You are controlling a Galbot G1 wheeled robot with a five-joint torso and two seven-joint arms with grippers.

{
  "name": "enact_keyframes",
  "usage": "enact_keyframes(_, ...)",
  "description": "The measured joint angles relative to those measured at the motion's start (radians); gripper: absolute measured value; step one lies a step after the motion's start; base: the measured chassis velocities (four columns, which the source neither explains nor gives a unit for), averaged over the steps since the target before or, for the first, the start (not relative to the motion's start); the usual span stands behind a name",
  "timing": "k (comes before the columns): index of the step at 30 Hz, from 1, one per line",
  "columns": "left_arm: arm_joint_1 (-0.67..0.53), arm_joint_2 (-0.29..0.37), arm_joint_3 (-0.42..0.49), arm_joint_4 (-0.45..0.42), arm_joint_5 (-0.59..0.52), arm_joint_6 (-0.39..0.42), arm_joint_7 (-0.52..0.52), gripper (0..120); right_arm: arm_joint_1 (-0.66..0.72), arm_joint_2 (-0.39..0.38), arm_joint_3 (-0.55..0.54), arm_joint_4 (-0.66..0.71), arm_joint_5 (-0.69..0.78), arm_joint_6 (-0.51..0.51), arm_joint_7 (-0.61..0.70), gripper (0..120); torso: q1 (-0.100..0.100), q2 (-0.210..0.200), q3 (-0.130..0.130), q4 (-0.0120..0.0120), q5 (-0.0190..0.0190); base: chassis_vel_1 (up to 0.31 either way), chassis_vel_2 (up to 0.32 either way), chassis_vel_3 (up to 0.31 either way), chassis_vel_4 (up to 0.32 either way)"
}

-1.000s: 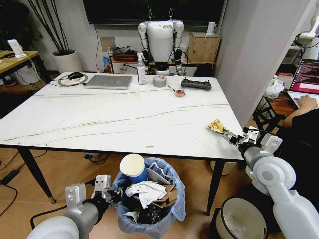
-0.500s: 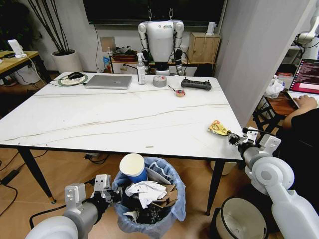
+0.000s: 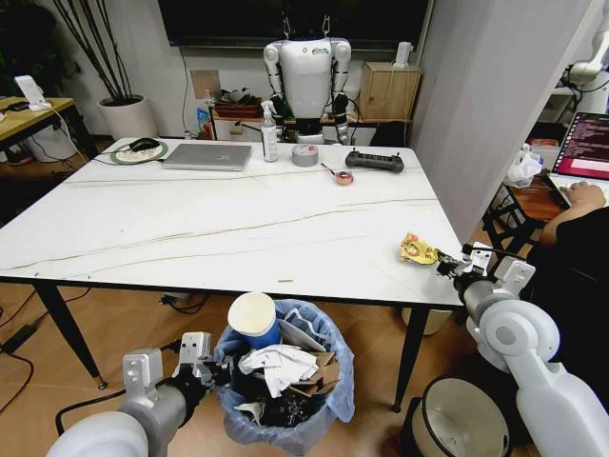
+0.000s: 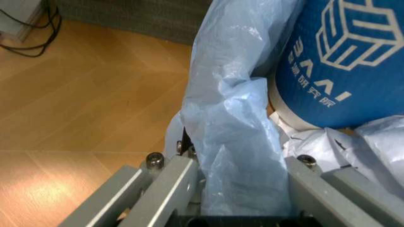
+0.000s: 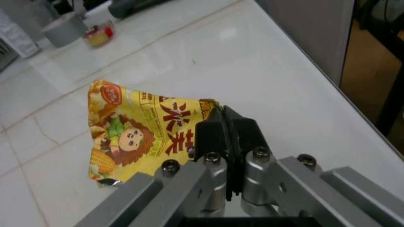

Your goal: Pick up the trash bin and place the trash from the table into it.

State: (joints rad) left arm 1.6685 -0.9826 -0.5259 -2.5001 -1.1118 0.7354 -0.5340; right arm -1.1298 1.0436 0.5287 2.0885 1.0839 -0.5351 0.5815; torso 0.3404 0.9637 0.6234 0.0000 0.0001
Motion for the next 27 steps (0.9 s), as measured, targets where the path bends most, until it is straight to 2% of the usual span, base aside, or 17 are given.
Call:
enact_keyframes(7,-0.002,0.001,-0.003,0.007,-0.004,0.000,0.000,2,-0.038,-0.035,0.017,0.133,0.010,0.041,-0.177,0,0.000,0.000,0.000,0.0000,-0.0001,0.000,0.000,0.000,0.000)
enact_keyframes(13,-0.005,0.000,-0.005,0.013,-0.009,0.000,0.001,2,-0.125,-0.061,0.020,0.242,-0.018,0.078,-0.448,0,0.000,0.000,0.000,-0.0001,-0.0002,0.000,0.000,0.000,0.000)
enact_keyframes(15,-0.005,0.000,-0.005,0.014,-0.009,0.000,0.001,2,-0.133,-0.064,0.020,0.252,-0.025,0.082,-0.477,0,0.000,0.000,0.000,-0.0001,-0.0002,0.000,0.000,0.000,0.000)
enact_keyframes(16,-0.009,0.000,-0.002,0.019,-0.010,0.000,-0.006,2,-0.158,-0.075,0.013,0.283,-0.049,0.091,-0.556,0,0.000,0.000,0.000,-0.0001,-0.0002,0.000,0.000,0.000,0.000)
enact_keyframes(27,-0.042,-0.005,0.015,0.051,-0.010,0.000,-0.016,2,-0.212,-0.099,-0.096,0.345,-0.159,0.103,-0.701,0,0.000,0.000,0.000,0.0000,-0.0001,0.000,0.000,0.000,0.000)
